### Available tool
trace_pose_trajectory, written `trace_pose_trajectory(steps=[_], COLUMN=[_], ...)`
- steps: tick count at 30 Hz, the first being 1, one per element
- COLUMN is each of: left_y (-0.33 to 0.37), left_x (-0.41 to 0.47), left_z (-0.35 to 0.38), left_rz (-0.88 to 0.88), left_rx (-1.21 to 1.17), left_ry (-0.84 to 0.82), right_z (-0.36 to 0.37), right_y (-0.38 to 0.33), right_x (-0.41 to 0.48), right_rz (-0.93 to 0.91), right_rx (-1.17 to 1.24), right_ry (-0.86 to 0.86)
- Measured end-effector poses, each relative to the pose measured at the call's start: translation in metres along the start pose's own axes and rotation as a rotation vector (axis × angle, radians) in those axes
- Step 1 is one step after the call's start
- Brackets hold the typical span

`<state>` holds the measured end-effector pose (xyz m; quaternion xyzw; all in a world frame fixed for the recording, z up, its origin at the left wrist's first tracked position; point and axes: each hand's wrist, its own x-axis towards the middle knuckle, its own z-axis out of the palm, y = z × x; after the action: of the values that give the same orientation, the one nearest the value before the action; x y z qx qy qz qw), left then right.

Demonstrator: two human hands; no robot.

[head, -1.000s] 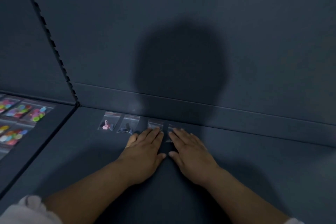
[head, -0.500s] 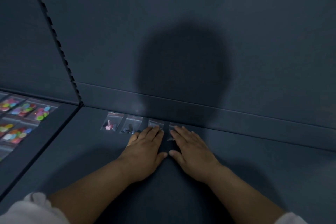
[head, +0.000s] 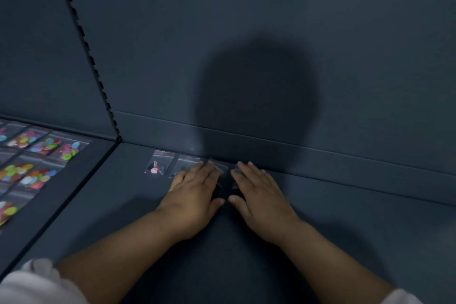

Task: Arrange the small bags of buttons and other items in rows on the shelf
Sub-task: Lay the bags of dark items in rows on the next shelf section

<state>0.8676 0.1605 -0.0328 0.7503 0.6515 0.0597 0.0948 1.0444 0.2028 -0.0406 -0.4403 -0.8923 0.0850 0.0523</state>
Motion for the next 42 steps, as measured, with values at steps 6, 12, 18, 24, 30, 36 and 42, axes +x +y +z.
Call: trace_pose_trajectory(steps=[6, 12, 18, 24, 30, 36, 42], left_y=[-0.021, -0.054, -0.111, -0.194, -0.285, -0.36, -0.416], left_x=[-0.02, -0.061, -0.13, -0.227, -0.318, -0.391, -0.423], left_z=[-0.02, -0.043, -0.07, -0.108, -0.134, -0.153, -0.165], left_rz=[-0.079, -0.125, -0.207, -0.297, -0.388, -0.466, -0.557], left_rx=[0.076, 0.163, 0.189, 0.189, 0.201, 0.172, 0.127], left_ry=[0.05, 0.098, 0.171, 0.271, 0.308, 0.308, 0.338], right_z=[-0.004, -0.013, -0.021, -0.017, 0.006, 0.021, 0.024], right_y=[-0.031, -0.085, -0.173, -0.298, -0.423, -0.522, -0.581], right_x=[0.015, 0.02, 0.027, 0.047, 0.073, 0.092, 0.121], right_rz=[-0.053, -0.121, -0.237, -0.325, -0.427, -0.462, -0.493], right_rx=[-0.021, -0.038, -0.056, -0.033, -0.06, -0.006, 0.013], right_ry=[0.042, 0.058, 0.104, 0.093, 0.133, 0.101, 0.043])
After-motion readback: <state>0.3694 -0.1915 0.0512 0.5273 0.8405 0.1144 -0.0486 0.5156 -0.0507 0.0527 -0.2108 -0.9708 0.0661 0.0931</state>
